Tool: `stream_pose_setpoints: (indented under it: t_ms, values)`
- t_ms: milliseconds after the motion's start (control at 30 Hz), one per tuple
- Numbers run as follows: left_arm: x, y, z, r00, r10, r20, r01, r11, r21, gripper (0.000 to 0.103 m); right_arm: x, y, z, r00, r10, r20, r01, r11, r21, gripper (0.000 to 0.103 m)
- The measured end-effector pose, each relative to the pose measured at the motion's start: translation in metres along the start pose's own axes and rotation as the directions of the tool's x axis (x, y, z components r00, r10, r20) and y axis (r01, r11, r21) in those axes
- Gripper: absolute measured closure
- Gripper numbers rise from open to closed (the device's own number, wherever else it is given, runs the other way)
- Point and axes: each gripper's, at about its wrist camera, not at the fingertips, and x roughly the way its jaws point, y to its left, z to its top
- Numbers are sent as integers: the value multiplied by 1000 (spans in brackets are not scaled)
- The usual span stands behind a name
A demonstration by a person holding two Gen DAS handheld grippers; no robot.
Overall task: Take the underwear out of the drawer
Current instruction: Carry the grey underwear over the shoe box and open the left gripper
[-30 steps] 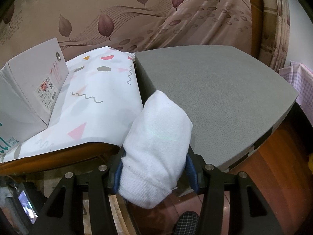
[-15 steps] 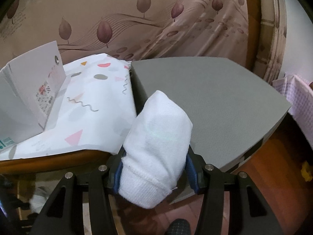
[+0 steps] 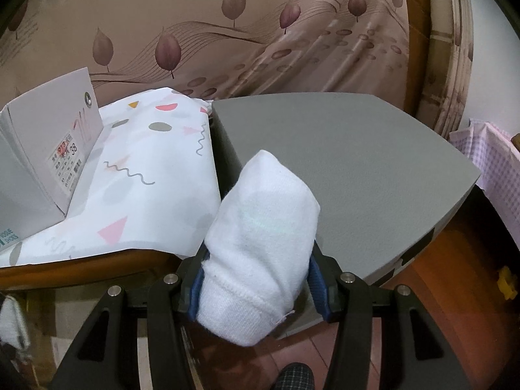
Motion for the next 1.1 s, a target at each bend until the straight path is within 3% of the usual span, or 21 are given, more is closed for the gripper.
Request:
stream_pose_setpoints:
  t_ms: [367, 633, 900, 1100]
  values:
    - [-95, 38, 18, 995, 25, 97, -7, 984, -177, 88, 6, -2, -1, 1000, -5, -31, 5, 1000, 4, 54]
    - [-157, 74, 46, 984, 116, 139, -81, 969, -235, 88, 5, -1, -2, 999, -19, -29, 19, 1000, 0, 54]
    - [-178, 111, 100, 971, 187, 149, -137, 945, -296, 88, 6, -4, -1, 999, -30, -29, 31, 999, 16, 54]
    - [-155, 129, 139, 972, 202, 119, -158, 939, -305, 88, 7, -11, 1, 999, -35, -27, 36, 999, 36, 54]
